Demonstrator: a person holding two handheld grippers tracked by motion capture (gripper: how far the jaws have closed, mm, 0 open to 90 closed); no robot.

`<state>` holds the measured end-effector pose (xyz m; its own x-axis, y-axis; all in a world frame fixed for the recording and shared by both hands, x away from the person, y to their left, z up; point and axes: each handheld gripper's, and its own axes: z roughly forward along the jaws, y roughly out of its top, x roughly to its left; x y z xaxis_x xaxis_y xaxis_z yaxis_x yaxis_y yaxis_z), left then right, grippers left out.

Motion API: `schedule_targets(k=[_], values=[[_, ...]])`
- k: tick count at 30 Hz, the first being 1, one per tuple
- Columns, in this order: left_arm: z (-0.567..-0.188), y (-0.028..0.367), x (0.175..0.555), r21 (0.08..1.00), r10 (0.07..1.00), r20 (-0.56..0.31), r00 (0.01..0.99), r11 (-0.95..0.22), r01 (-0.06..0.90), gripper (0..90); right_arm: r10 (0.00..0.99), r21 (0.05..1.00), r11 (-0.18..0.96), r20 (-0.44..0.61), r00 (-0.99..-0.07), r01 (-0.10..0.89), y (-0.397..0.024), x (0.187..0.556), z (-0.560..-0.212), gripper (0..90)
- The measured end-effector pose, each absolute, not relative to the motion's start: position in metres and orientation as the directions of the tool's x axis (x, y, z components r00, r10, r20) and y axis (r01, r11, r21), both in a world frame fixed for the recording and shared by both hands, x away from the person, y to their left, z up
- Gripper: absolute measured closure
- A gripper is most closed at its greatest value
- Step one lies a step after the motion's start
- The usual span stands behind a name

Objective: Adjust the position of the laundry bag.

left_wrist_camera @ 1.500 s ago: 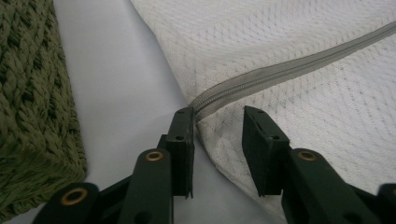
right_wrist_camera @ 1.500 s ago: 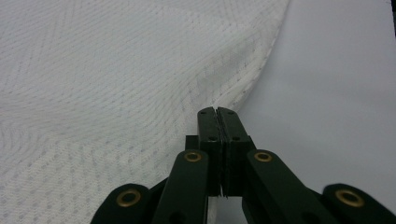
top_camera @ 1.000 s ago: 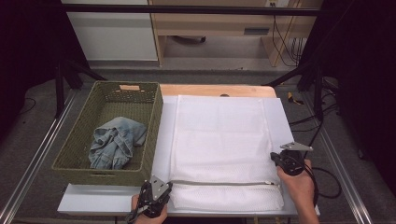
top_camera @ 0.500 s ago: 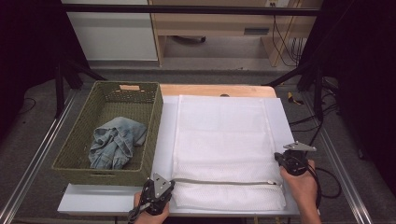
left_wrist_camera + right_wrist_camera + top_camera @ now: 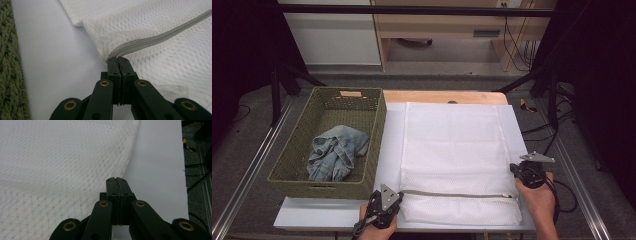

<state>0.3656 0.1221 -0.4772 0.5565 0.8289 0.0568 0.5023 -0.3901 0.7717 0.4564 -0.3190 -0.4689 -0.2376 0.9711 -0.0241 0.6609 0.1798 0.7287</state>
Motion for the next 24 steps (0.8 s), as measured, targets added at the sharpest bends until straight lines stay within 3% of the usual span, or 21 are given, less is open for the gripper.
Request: schedule_targets(k=[21,24], values=[[-0.4783,0.1209,0.3642,0.778,0.826,0.006,0.564,-0.358,0.516,88.4,0.974,0.737,0.168,-0.022,-0.226,0.655,-0.324,0.4574,-0.4709,89.6],[-0.4765,0.1209,0.3624,0.789,0.83,-0.001,0.558,-0.342,0.51,81.4,0.975,0.74,0.158,-0.014,-0.22,0.654,-0.325,0.4571,-0.4704,83.8]])
